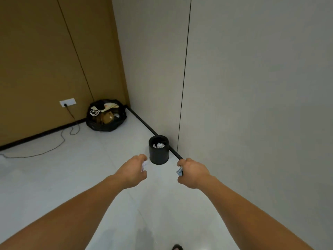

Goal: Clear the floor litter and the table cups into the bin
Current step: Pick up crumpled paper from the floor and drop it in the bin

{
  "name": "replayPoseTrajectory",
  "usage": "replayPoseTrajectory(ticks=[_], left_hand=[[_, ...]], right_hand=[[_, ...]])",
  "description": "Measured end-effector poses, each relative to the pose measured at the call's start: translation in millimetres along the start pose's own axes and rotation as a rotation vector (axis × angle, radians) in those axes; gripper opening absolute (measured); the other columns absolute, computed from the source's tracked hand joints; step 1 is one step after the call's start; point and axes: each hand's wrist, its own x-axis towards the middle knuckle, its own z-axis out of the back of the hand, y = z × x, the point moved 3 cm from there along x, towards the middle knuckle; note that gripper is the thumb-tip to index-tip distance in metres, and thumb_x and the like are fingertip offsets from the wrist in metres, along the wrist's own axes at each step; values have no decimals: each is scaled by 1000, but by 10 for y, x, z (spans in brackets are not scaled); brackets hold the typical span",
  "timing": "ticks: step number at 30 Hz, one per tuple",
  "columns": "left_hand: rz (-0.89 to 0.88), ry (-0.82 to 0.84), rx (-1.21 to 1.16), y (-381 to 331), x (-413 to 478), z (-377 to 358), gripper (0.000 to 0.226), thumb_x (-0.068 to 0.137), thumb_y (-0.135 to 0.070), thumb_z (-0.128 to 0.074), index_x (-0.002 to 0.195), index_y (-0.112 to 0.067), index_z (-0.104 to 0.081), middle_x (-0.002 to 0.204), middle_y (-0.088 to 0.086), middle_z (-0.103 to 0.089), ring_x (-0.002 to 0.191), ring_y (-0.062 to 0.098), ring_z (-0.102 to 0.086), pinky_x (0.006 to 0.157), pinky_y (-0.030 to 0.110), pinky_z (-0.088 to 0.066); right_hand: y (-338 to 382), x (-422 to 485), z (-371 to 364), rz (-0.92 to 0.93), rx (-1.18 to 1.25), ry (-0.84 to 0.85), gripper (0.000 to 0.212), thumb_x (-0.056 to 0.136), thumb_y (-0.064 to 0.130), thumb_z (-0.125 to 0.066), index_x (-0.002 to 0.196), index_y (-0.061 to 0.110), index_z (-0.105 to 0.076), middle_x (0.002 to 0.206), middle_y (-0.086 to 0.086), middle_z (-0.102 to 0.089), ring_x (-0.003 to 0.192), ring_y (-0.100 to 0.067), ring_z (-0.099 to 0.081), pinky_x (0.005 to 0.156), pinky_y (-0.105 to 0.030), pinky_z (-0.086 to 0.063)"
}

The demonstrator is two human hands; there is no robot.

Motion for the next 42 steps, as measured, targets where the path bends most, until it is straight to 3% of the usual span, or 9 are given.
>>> replayPoseTrajectory(ticks=[3, 8, 12, 16, 21, 34, 39, 42], left_hand=[[51, 3, 15, 107, 393, 309, 54, 90, -16, -58, 140, -15, -38, 140, 5, -49, 114, 19, -55, 85, 22, -41], [87, -63, 10, 134, 1122, 704, 56, 89, -15, -59, 141, -13, -37, 142, 8, -47, 119, 23, -53, 91, 26, -44], [81, -40, 27, 125, 1641, 763, 57, 89, -16, -61, 140, -13, -37, 138, 9, -49, 117, 23, -53, 88, 24, -41], [88, -10, 10, 216, 2208, 767, 57, 89, -18, -62, 141, -15, -38, 139, 8, -48, 117, 25, -53, 96, 31, -46], [64, 40, -10, 530, 3001, 852, 57, 88, -20, -64, 139, -17, -39, 139, 8, -49, 117, 24, -54, 100, 37, -46], [-71, 195, 20, 1082, 5279, 1313, 60, 85, -27, -68, 137, -17, -41, 128, 8, -54, 112, 26, -55, 97, 39, -45], [-71, 261, 20, 1119, 6142, 1052, 43, 86, -25, -65, 125, -14, -50, 120, 7, -59, 105, 25, -57, 92, 38, -48], [15, 289, -9, 1237, 6597, 869, 28, 89, -21, -60, 115, -13, -55, 114, 9, -63, 102, 25, -59, 88, 35, -48]], right_hand=[[103, 549, 173, 46, 11, 3, 56, 85, 32, -59, 137, 25, -43, 131, -4, -47, 111, -28, -56, 91, -37, -48], [164, 1341, 458, 116, 17, 8, 55, 86, 31, -59, 138, 23, -43, 136, -5, -46, 113, -29, -55, 93, -39, -48], [178, 1821, 609, 127, -1, 30, 55, 88, 32, -59, 139, 21, -43, 138, -6, -46, 116, -30, -54, 95, -40, -48], [172, 2334, 670, 129, -4, 46, 55, 88, 33, -58, 140, 22, -42, 136, -7, -47, 115, -31, -54, 95, -39, -47], [217, 3060, 634, 74, 4, 97, 61, 89, 35, -57, 146, 26, -37, 142, -7, -43, 121, -30, -52, 97, -38, -45], [358, 4928, 784, -135, 119, 106, 58, 88, 34, -60, 142, 25, -41, 131, -8, -50, 114, -29, -56, 96, -35, -47], [4, 5861, 781, -170, 160, 134, 59, 87, 33, -62, 140, 21, -41, 132, -7, -50, 116, -28, -55, 93, -32, -45], [-212, 6403, 641, -151, 174, 224, 58, 87, 31, -63, 139, 19, -41, 134, -8, -49, 117, -28, -54, 94, -32, -46]])
